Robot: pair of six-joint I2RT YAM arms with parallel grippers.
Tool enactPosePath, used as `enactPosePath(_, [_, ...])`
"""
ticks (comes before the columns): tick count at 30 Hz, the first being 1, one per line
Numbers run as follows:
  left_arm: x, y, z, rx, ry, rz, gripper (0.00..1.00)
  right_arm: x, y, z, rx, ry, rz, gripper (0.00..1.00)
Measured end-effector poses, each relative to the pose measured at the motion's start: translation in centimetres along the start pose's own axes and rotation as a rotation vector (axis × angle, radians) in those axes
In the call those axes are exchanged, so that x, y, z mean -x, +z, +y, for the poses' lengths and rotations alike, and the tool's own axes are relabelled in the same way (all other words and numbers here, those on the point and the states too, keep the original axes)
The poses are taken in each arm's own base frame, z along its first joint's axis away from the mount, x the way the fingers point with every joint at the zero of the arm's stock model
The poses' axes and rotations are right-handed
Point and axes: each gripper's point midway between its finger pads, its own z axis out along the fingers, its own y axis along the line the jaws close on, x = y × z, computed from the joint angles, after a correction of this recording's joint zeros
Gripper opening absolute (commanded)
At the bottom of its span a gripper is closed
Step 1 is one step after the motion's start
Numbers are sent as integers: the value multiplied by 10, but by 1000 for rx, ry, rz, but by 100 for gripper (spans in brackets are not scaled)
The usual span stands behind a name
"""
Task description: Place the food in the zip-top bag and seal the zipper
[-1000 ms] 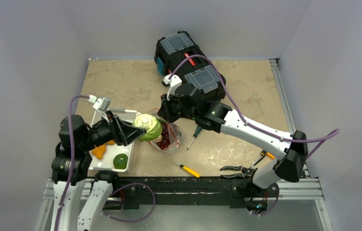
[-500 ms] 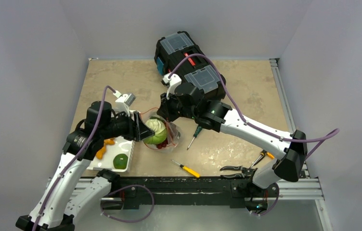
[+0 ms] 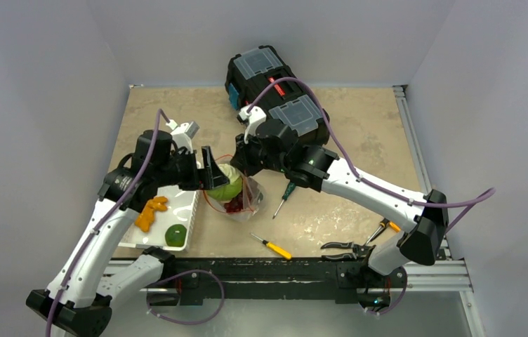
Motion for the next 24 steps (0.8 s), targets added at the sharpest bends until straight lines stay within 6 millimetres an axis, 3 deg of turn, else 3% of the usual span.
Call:
enactPosePath(4, [6, -4, 0, 24, -19, -15, 99, 0, 0, 0, 0, 0, 0, 0])
enactPosePath(14, [13, -16, -2, 40, -18, -72, 96, -3, 0, 2, 5, -2, 9, 0])
enactPosePath(18, [14, -27, 2, 68, -11, -116, 89, -4, 0, 2, 5, -2, 11, 0])
enactPosePath(21, [9, -39, 7, 89, -4, -165, 74, -3, 0, 2, 6, -2, 10, 0])
enactPosePath(24, [-9, -39, 17, 95, -18, -168, 60, -3, 0, 2, 7, -2, 11, 0])
